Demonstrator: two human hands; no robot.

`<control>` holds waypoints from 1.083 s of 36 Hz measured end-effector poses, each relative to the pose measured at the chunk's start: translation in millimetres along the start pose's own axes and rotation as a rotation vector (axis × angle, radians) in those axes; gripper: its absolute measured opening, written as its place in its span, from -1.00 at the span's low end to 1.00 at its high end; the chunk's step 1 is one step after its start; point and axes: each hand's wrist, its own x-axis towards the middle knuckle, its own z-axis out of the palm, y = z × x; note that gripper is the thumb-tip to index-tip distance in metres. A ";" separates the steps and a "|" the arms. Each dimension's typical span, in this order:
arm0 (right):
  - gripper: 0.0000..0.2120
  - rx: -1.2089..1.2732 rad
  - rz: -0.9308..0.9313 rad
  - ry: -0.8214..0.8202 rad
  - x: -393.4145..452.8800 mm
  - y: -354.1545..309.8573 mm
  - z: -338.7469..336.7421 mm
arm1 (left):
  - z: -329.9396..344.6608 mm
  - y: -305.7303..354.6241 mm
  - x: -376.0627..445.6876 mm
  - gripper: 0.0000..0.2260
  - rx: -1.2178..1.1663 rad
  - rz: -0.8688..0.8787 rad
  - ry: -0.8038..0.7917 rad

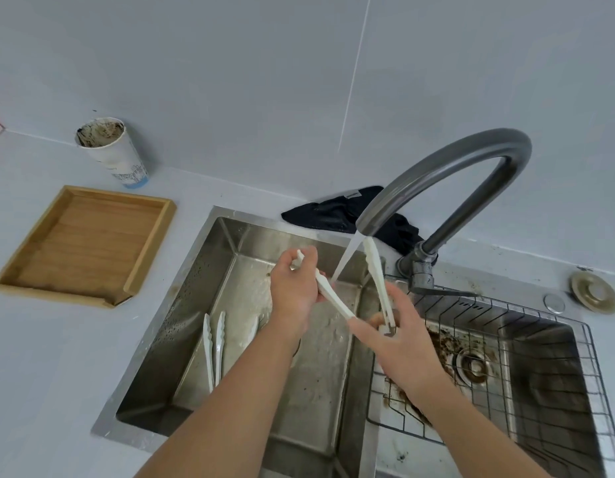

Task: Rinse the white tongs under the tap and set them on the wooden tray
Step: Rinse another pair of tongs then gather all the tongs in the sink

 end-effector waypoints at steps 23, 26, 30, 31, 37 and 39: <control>-0.74 -0.037 -0.037 -0.194 13.9 1.4 27.3 | -5.3 -10.6 -24.0 -0.82 -0.005 -0.153 -0.204; -0.79 0.054 0.078 -0.178 12.2 0.1 27.9 | 1.9 -15.5 -28.2 -0.81 0.028 -0.186 -0.161; -0.65 0.048 0.142 -0.221 3.9 3.4 28.0 | 2.1 -19.8 -14.5 -0.82 0.162 -0.192 0.032; -0.62 0.034 0.156 -0.238 0.5 5.4 28.9 | -0.1 -20.6 -9.3 -0.83 0.206 -0.183 0.070; -0.43 0.184 0.305 -0.222 -6.1 12.3 29.5 | -2.2 -17.9 1.4 -0.83 0.342 -0.142 0.031; -0.41 0.240 0.336 -0.192 -3.8 10.8 30.4 | 4.7 -16.4 -8.6 -0.78 0.360 -0.112 -0.066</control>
